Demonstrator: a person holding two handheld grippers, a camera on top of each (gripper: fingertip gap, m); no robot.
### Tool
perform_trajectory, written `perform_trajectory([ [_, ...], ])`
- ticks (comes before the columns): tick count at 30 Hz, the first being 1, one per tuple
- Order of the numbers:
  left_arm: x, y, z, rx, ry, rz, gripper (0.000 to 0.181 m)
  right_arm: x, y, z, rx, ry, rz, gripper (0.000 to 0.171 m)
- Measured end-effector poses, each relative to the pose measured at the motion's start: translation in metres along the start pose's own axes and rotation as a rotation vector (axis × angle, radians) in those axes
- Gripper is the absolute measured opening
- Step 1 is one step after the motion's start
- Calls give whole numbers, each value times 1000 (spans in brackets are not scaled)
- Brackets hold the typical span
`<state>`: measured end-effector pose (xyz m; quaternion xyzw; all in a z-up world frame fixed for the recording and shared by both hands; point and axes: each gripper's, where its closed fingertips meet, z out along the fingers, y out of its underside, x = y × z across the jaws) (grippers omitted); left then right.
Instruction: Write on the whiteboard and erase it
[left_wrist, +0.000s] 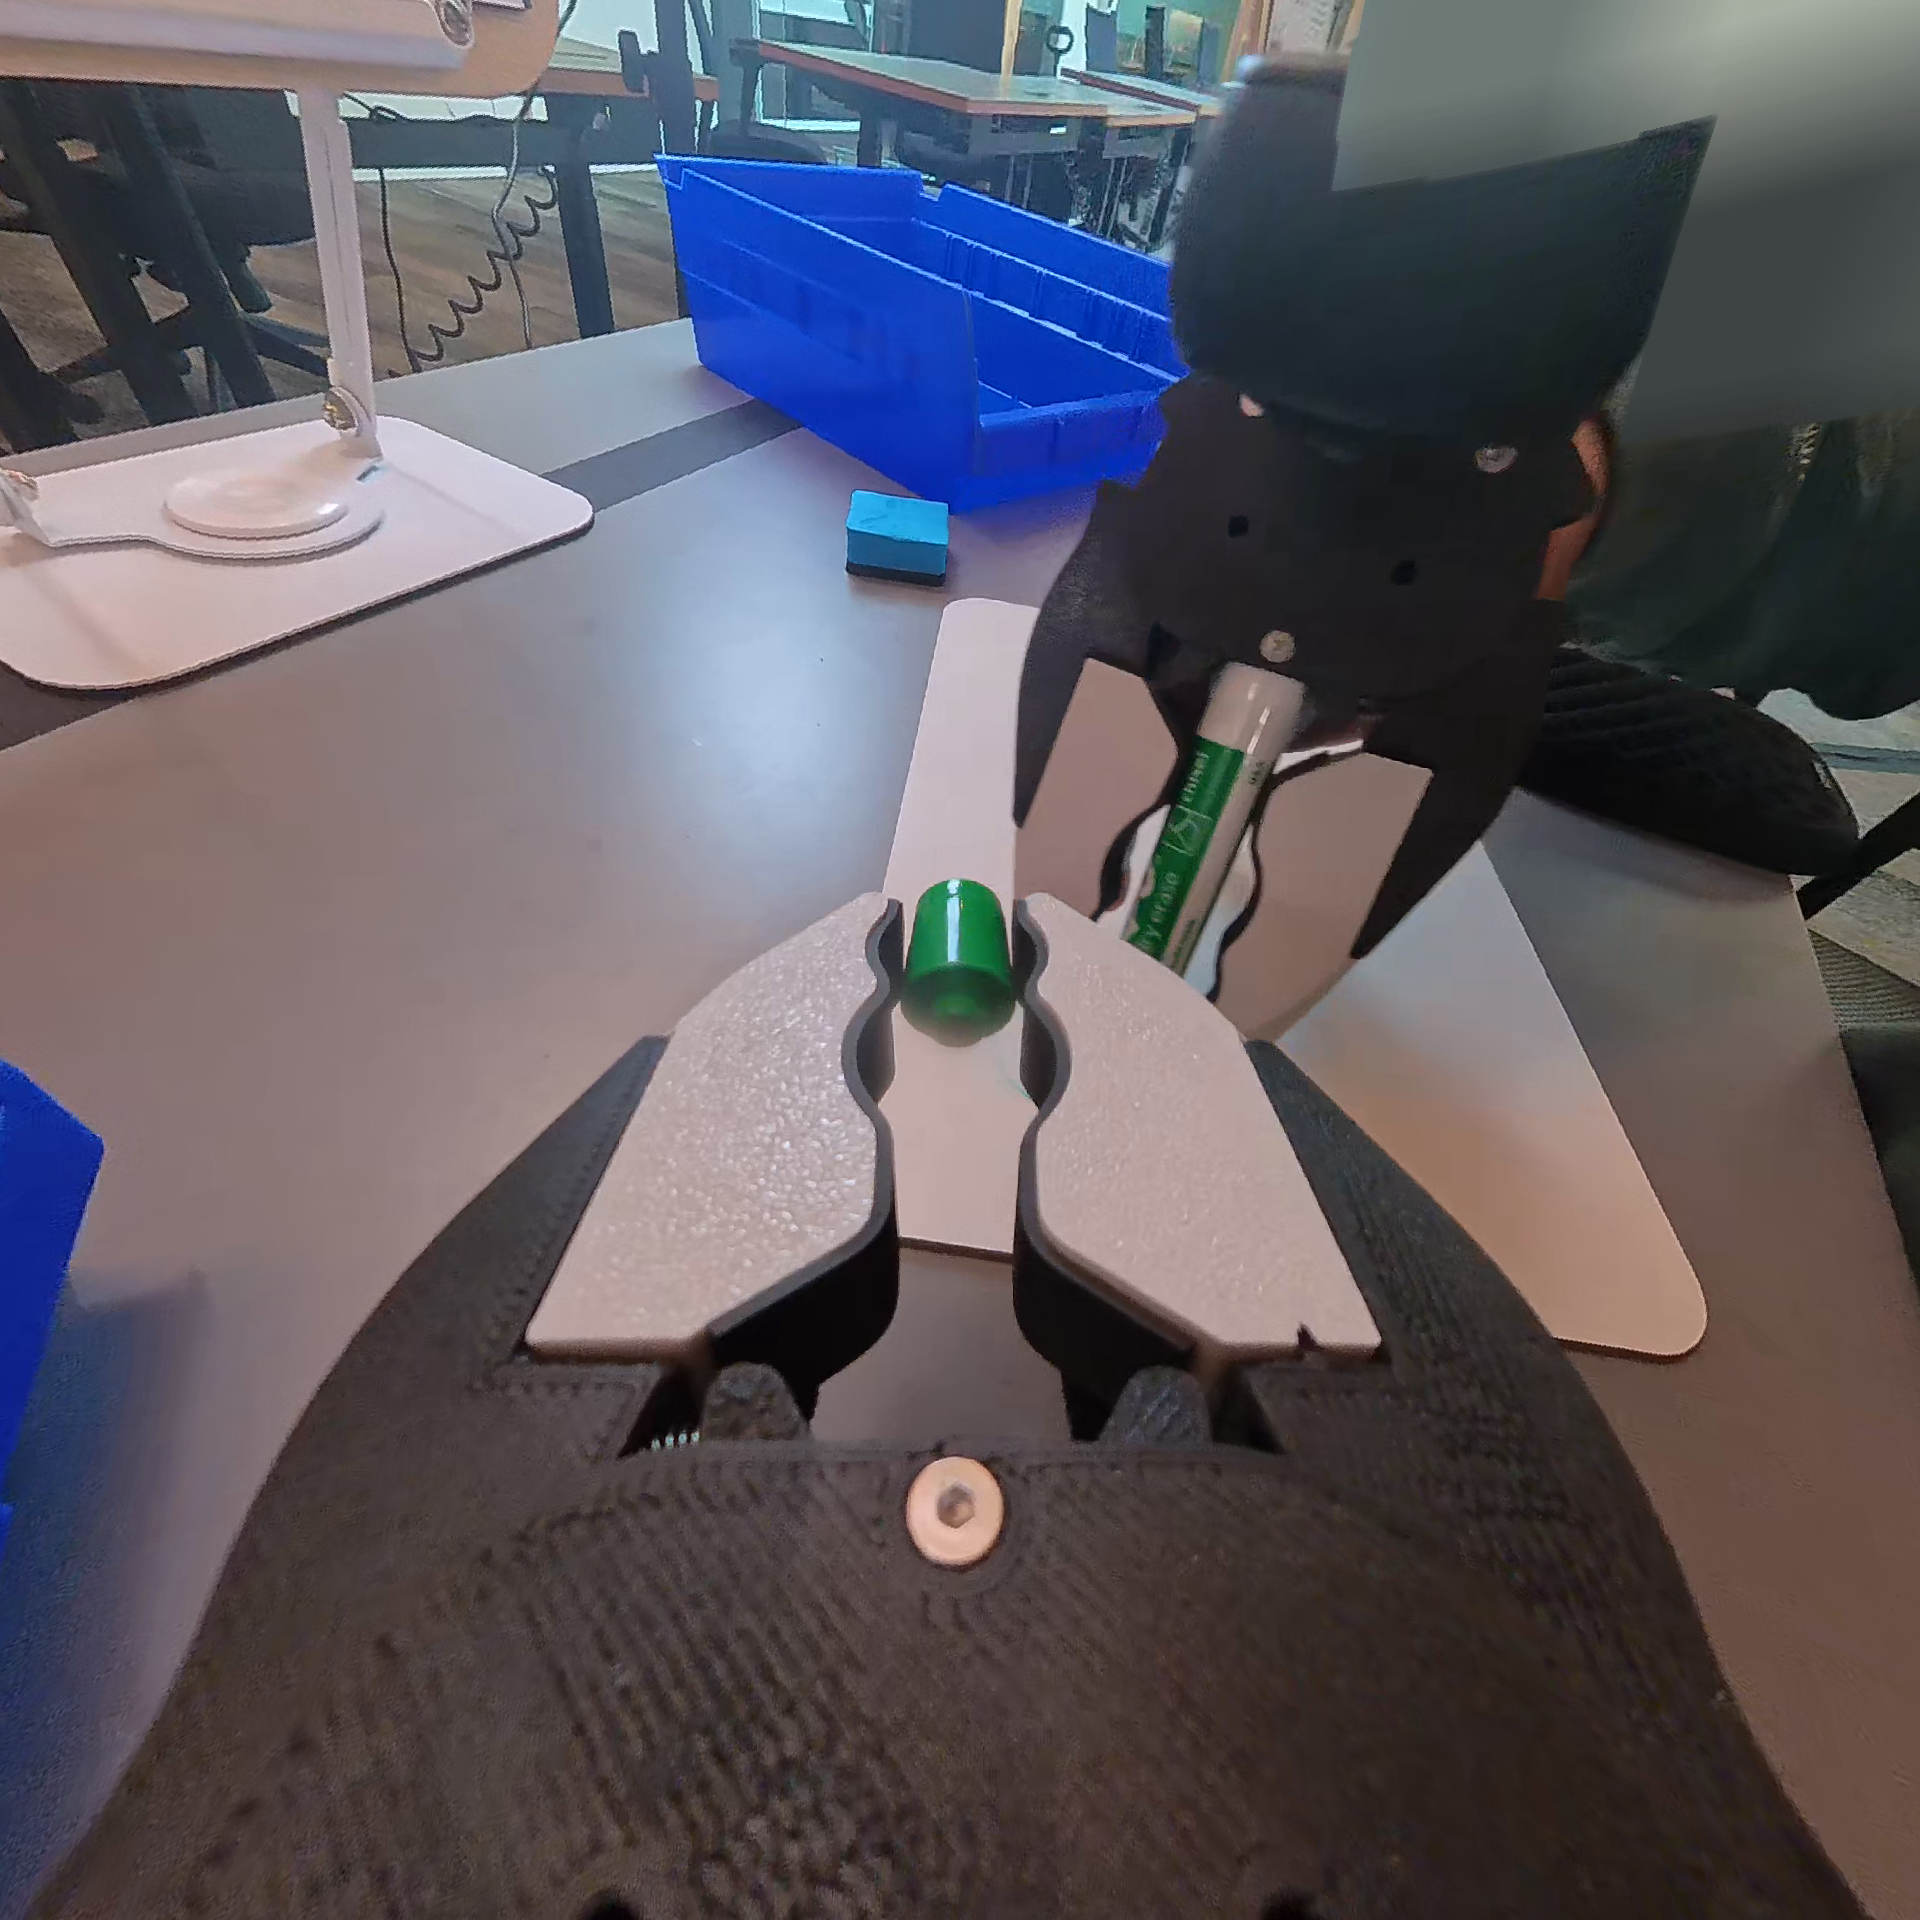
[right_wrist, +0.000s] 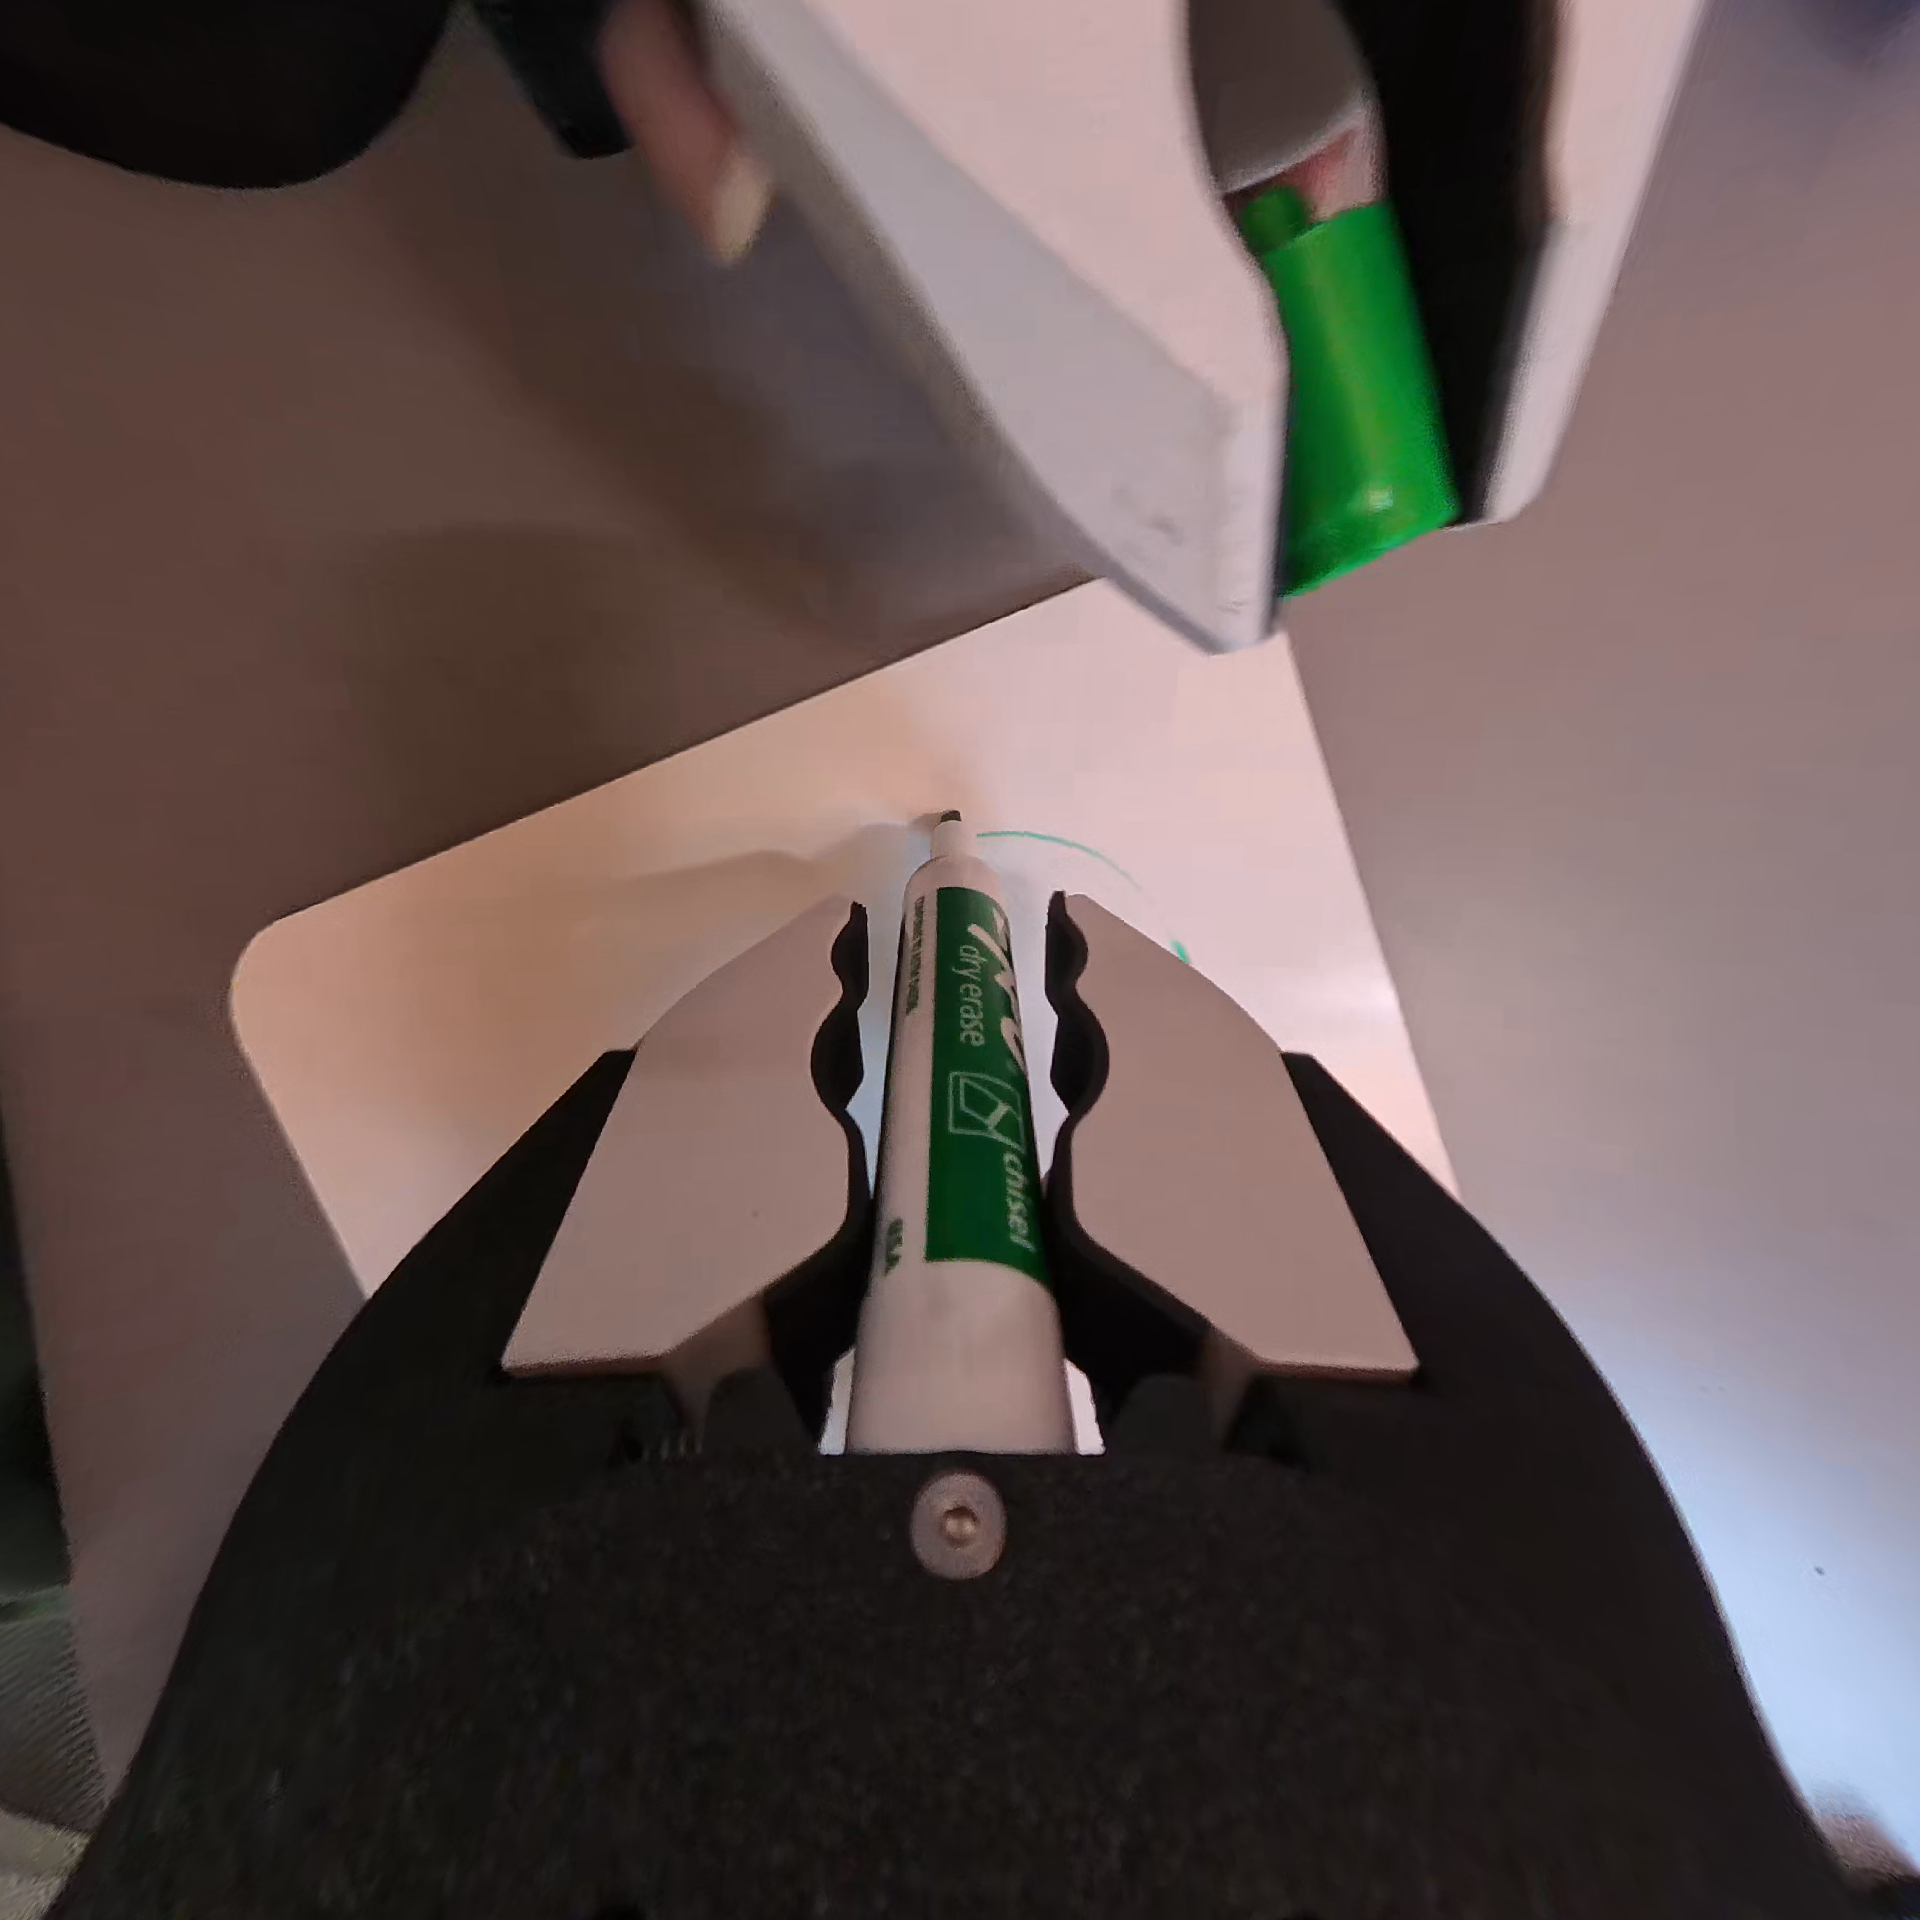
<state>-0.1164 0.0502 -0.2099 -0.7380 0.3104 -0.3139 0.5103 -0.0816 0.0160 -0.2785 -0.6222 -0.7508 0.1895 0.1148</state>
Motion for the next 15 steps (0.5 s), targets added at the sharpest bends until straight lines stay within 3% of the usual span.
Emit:
perform_trajectory([
  [8, 1, 1, 1, -5, 1, 2, 20, -37, 26, -10, -70, -47, -33, 33],
  [15, 1, 2, 2, -10, 1, 5, 20, -33, 58, -27, -152, 2, -2, 33],
])
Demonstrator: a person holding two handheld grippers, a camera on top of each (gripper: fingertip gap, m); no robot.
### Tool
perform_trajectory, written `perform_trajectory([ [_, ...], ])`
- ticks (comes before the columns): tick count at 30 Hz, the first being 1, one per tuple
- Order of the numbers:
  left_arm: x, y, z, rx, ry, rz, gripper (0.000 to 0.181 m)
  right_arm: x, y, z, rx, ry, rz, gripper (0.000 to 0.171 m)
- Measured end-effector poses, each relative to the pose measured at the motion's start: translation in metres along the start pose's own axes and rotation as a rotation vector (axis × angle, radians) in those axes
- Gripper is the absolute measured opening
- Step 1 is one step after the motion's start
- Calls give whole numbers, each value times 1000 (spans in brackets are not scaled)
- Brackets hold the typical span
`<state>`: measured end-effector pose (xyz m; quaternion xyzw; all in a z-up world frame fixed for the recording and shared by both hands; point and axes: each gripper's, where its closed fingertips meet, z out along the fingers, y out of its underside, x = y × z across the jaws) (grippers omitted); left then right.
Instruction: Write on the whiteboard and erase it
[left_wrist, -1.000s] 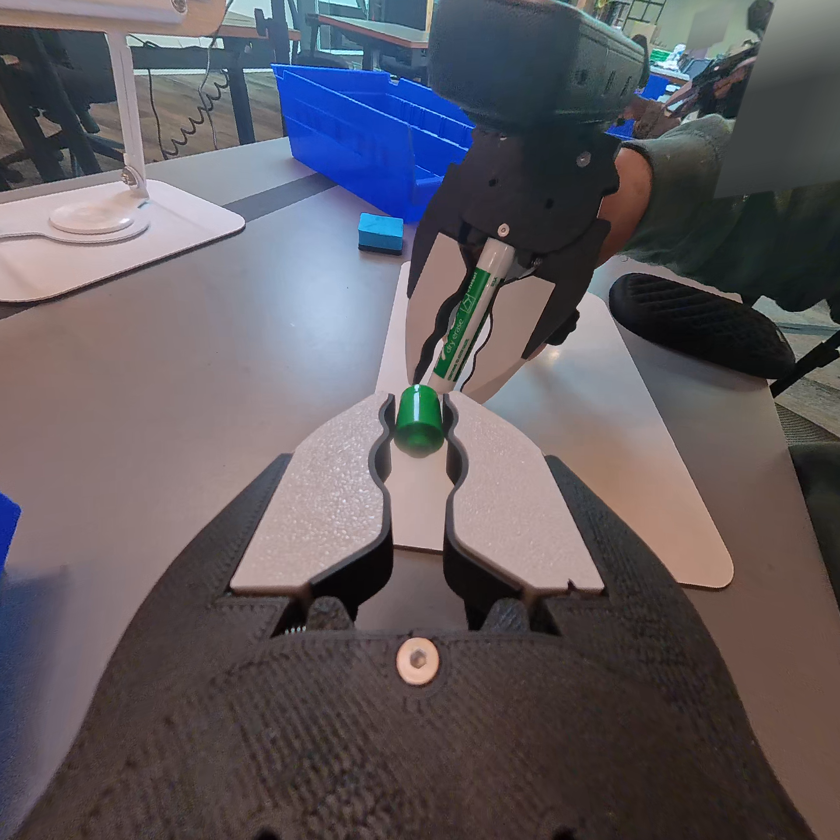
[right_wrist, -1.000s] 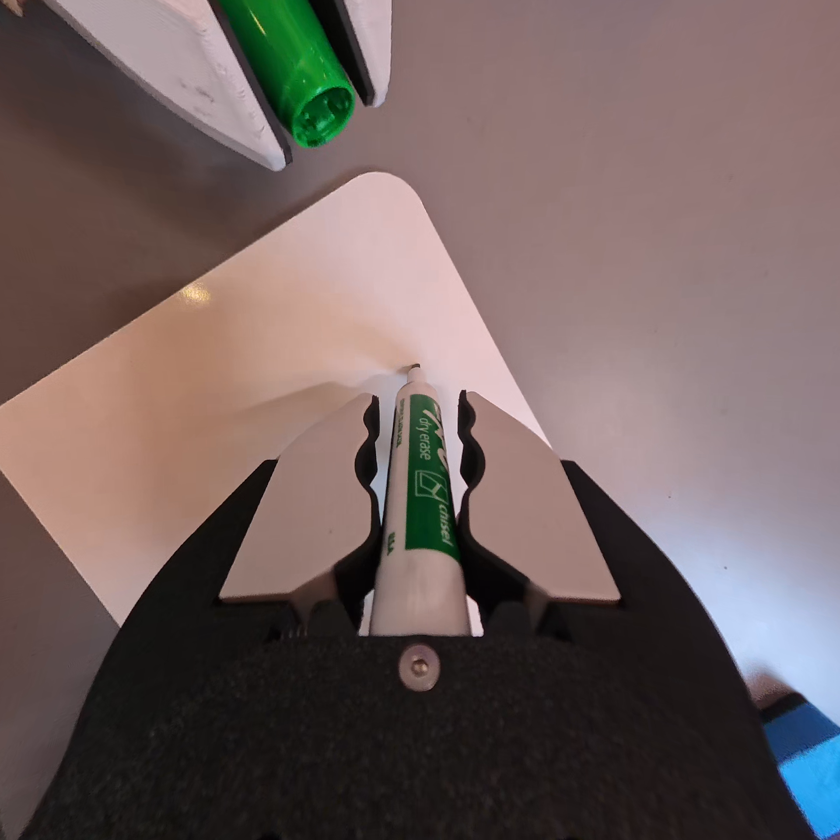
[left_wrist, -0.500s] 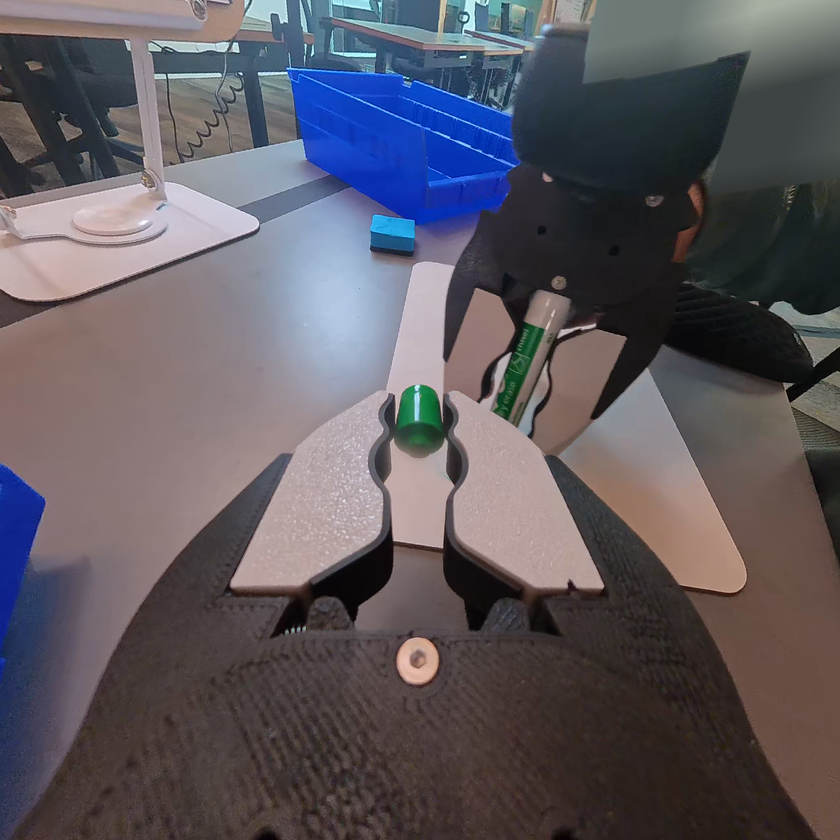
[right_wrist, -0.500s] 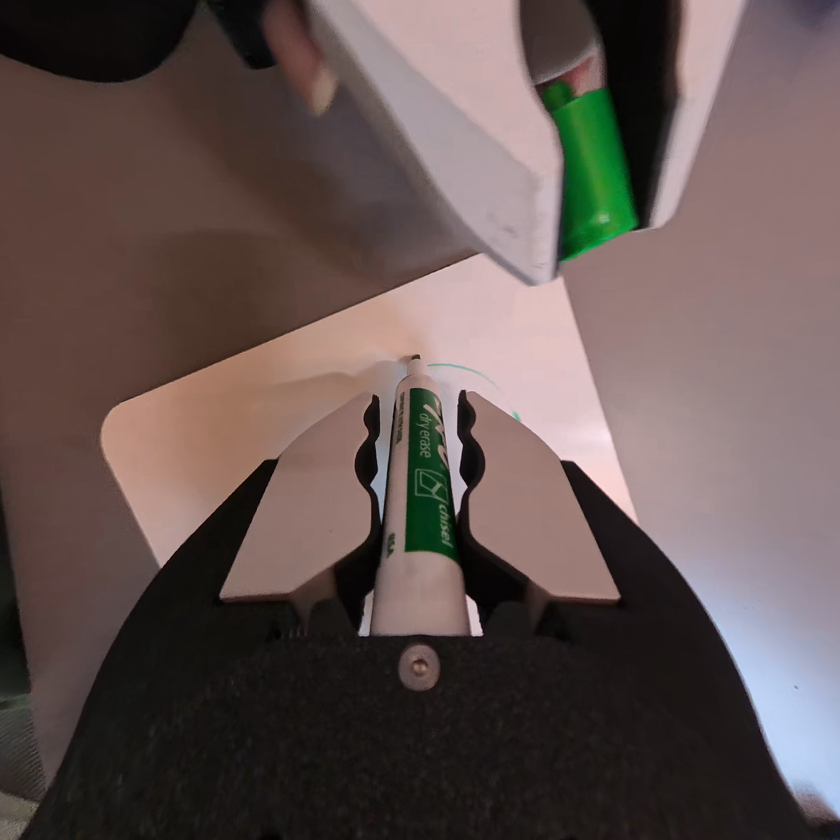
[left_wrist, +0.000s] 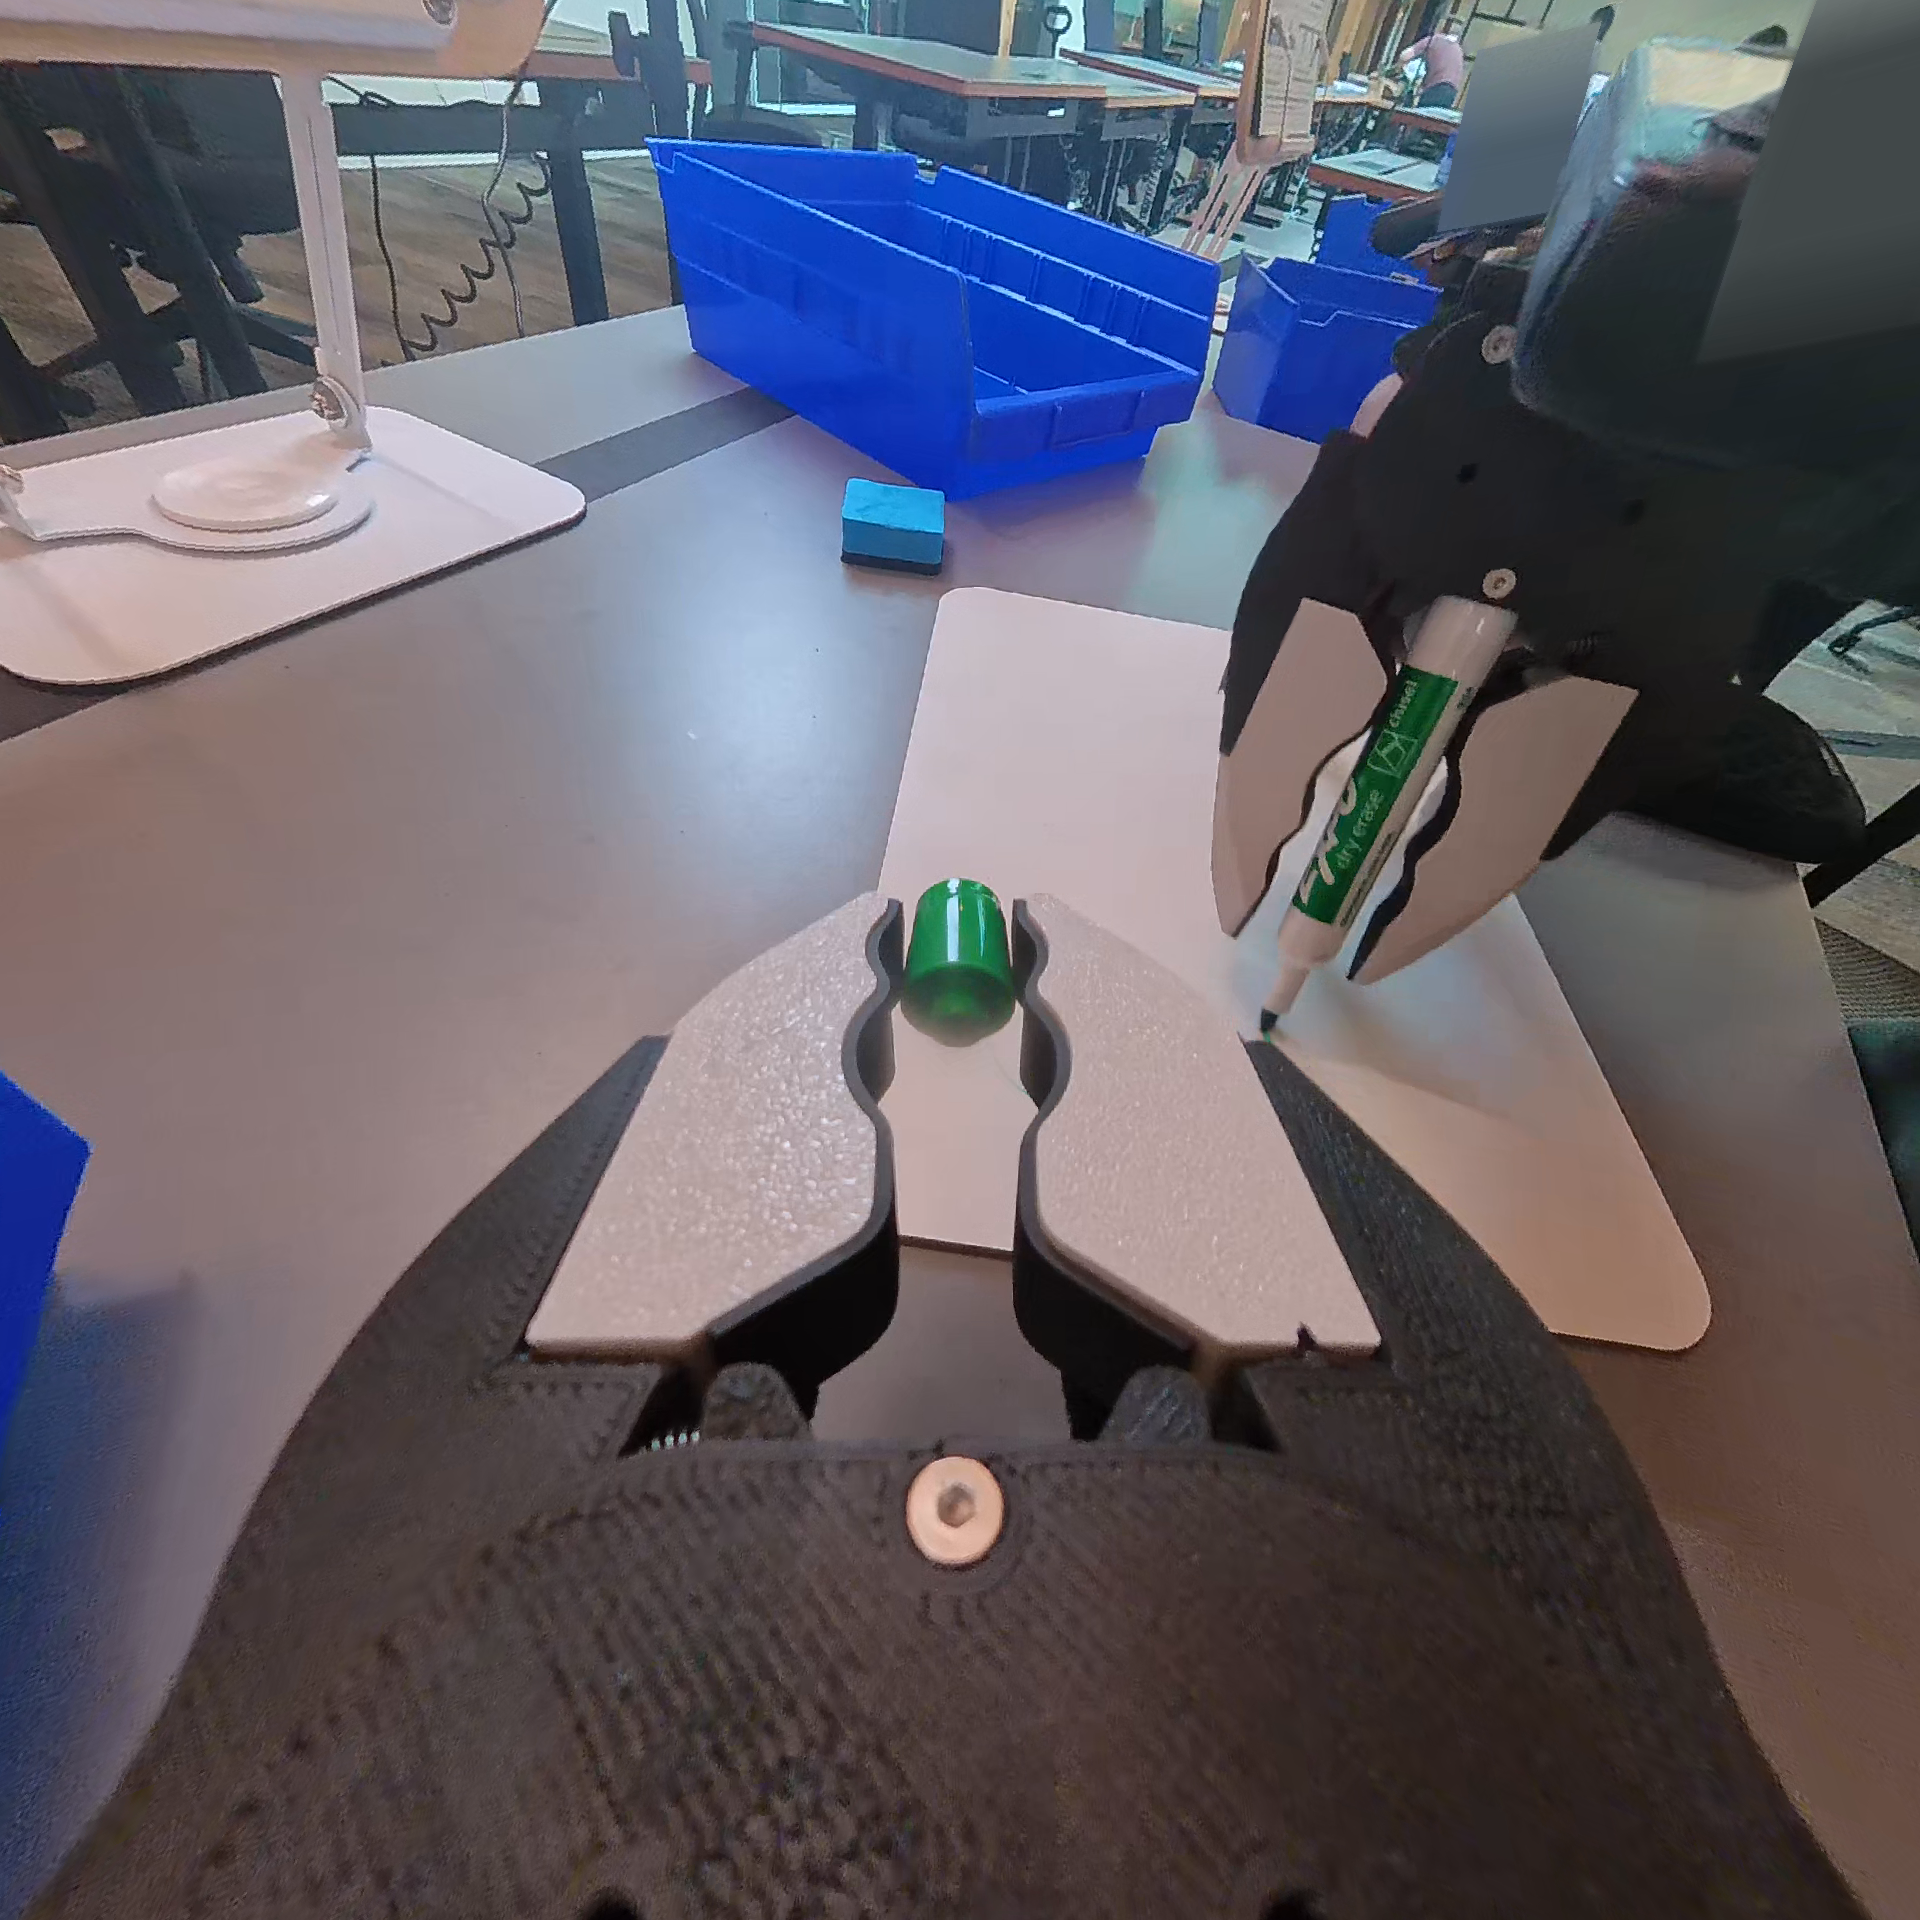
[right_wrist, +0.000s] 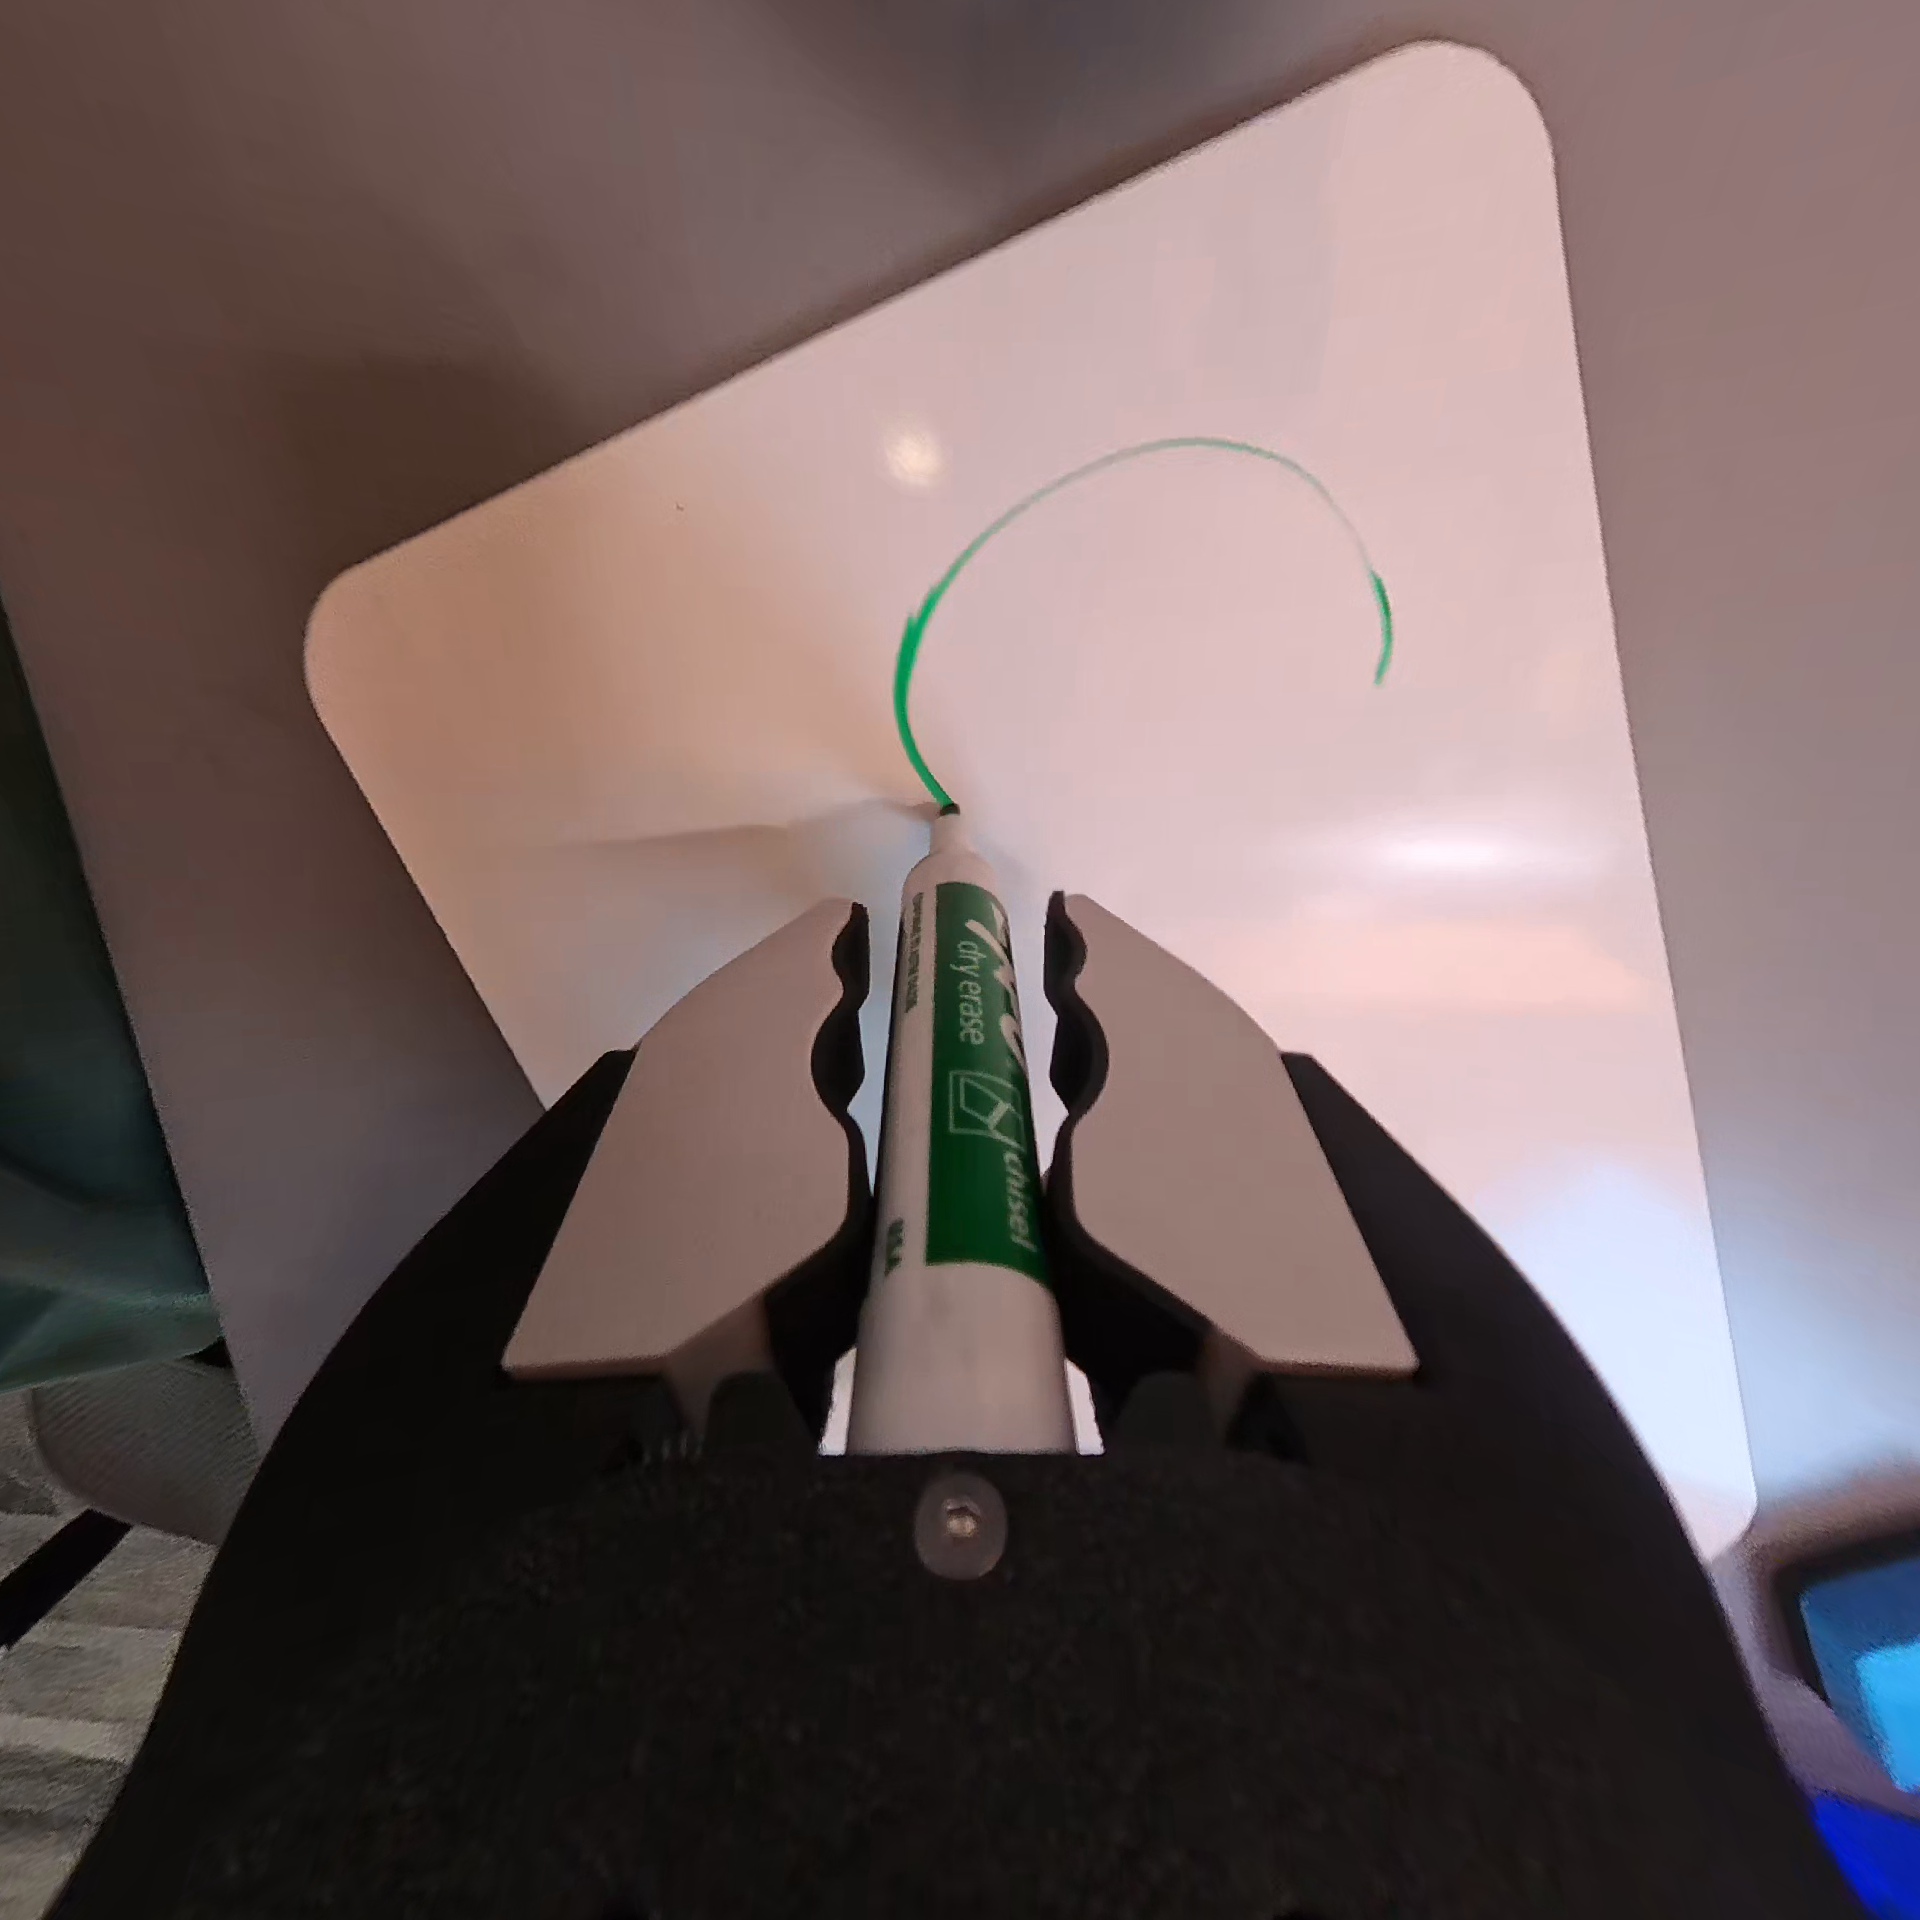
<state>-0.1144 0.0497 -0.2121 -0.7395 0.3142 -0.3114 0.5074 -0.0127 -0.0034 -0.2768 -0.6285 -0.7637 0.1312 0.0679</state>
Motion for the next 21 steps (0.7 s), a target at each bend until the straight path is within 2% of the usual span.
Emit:
perform_trajectory([
  [11, 0, 0, 0, 0, 0, 3, 20, 34, -3, -1, 1, 70, 20, 33],
  [18, 1, -1, -1, 1, 5, 2, 20, 25, -23, 6, 26, 33, -27, 33],
  [21, 1, 0, 0, -2, 5, 3, 20, 30, -23, -3, 59, 43, -2, 33],
])
